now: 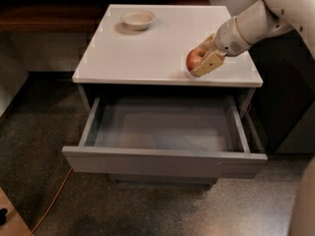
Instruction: Pick apple from top drawer and place on counter
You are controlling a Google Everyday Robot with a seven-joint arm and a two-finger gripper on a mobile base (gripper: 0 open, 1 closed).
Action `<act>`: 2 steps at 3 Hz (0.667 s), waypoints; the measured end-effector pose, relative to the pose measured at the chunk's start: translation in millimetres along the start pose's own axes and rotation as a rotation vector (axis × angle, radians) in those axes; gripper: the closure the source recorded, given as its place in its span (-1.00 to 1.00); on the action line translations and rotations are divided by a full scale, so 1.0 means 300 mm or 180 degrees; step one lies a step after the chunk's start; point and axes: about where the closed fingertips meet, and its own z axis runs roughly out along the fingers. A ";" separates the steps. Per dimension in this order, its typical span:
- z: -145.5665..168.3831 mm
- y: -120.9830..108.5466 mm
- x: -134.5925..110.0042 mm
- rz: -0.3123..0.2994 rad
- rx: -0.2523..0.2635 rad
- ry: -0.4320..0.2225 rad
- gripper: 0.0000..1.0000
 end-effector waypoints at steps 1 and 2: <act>0.032 -0.059 -0.018 -0.0008 -0.0043 0.0095 0.78; 0.094 -0.099 -0.023 0.0013 -0.0149 0.0198 0.30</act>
Offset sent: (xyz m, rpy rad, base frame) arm 0.0639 0.0160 -0.0104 -0.0857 0.0918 0.0233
